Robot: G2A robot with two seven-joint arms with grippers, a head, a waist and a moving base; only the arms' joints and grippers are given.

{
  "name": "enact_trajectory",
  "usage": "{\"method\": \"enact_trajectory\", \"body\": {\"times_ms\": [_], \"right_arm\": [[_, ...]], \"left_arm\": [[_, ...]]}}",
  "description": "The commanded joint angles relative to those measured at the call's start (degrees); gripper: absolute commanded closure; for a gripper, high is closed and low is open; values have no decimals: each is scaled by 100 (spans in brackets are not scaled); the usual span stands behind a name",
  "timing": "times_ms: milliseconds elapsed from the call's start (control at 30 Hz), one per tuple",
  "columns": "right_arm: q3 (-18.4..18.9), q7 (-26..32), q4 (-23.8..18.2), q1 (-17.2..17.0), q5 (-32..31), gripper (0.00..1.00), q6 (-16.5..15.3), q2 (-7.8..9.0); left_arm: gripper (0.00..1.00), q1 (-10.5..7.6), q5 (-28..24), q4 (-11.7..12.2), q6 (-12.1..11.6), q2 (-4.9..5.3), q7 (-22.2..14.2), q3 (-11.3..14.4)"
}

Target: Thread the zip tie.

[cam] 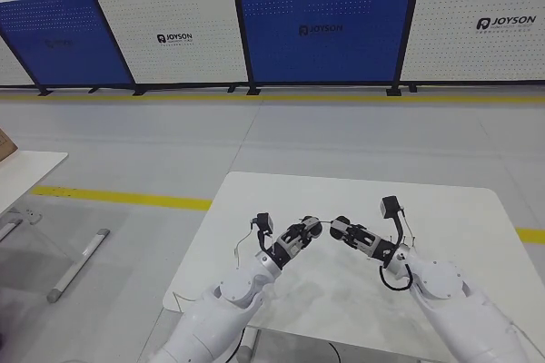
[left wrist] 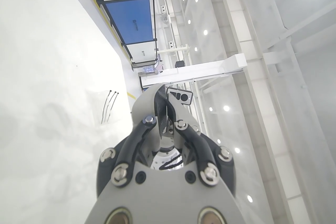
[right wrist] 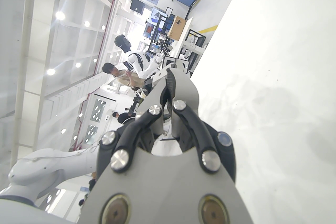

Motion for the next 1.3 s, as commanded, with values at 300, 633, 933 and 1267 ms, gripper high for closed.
{"method": "enact_trajectory", "body": {"times_ms": [300,633,933,1267], "right_arm": [[268,281,-162,-122,-38,0,351,26],[1023,690,-446,-523,343,0,831,210],[1023,690,-446,-523,343,0,831,210],[1332,1466,-1075,-331,-1712,0,2048,466]], "left_arm": [[100,94,67,-121,-14,8,42,-70],[100,156,206,-70,24,27,48,-169],[100,152,207,-62,33,26,42,-164],[100,259,1098,-155,-14,25,639,-230]]}}
